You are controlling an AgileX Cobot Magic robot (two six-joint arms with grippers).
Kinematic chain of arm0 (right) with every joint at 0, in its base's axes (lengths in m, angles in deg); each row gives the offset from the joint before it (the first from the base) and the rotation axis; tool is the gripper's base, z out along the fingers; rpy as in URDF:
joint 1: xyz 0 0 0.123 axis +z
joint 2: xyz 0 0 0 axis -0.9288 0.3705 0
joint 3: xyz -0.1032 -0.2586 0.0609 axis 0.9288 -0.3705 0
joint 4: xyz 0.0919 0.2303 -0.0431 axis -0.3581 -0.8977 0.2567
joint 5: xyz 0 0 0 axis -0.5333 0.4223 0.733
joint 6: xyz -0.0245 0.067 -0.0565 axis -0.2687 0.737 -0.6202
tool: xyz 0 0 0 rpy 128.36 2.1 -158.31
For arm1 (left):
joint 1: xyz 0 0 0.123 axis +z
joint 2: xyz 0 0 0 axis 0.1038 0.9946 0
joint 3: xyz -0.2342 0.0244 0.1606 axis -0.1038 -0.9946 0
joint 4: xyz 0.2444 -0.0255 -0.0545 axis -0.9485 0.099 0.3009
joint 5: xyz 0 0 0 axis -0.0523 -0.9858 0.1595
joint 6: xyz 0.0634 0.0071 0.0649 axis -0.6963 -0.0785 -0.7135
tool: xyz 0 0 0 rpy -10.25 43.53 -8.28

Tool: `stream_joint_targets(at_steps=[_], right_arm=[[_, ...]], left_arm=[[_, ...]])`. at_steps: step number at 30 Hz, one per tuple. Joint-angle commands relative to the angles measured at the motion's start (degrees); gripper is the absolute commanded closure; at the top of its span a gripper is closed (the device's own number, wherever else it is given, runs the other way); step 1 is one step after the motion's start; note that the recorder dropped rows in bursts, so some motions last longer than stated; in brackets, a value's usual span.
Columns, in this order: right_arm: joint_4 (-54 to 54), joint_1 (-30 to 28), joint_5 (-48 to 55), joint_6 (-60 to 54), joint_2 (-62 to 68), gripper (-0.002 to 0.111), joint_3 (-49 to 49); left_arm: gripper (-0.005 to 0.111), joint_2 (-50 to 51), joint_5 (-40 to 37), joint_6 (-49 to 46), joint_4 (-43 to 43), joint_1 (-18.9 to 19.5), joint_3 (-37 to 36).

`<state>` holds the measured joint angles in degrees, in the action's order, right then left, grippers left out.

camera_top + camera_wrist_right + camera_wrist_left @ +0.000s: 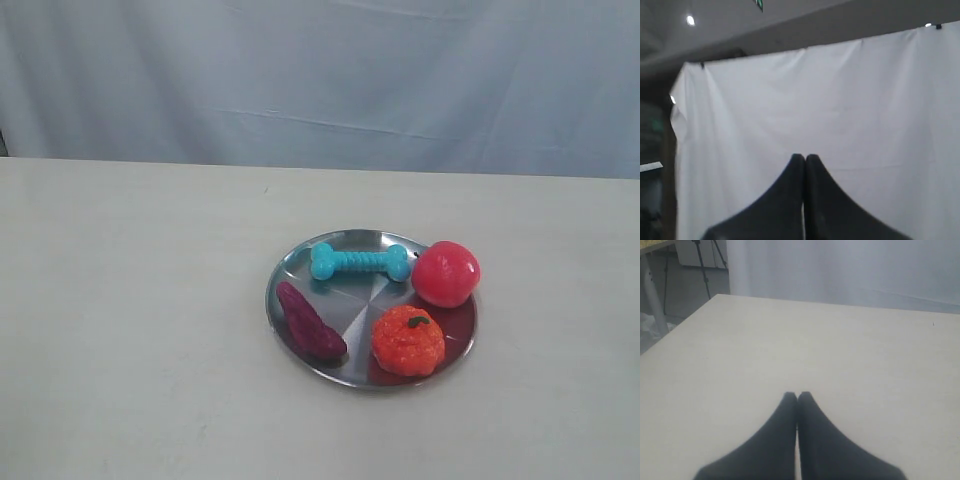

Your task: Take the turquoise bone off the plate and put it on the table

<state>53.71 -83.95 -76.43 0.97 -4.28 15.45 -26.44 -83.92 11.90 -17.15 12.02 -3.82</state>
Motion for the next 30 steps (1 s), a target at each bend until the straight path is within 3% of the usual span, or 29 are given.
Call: stream_joint_targets(at_steps=[1,5,11,19,24,30], right_arm=[[-1.78,-0.42,-11.26,14.31,-0.27,0.109,-0.13],[-12.36,-0.42,-10.60,18.46,-0.27,0.109,0.67],[-15.27,-0.42,10.20,12.64,4.63,0.109,15.05],[-6.98,-0.42,40.52,10.73,30.11,0.109,44.34],[-4.39,-0.42,69.22,-2.88,47.14,0.109,64.89],[-7.04,-0.42,84.53,-15.45,64.39,0.109,79.94]], left_arm=[[0.107,-0.07,0.06,0.08,-0.05,-0.28,-0.19],[0.107,-0.07,0.06,0.08,-0.05,-0.28,-0.19],[0.107,-0.07,0.06,0.08,-0.05,-0.28,-0.19],[0.107,-0.07,0.06,0.08,-0.05,-0.28,-0.19],[0.107,-0.07,0.06,-0.06,-0.05,-0.28,-0.19],[0.107,-0.07,0.06,-0.06,-0.05,-0.28,-0.19]])
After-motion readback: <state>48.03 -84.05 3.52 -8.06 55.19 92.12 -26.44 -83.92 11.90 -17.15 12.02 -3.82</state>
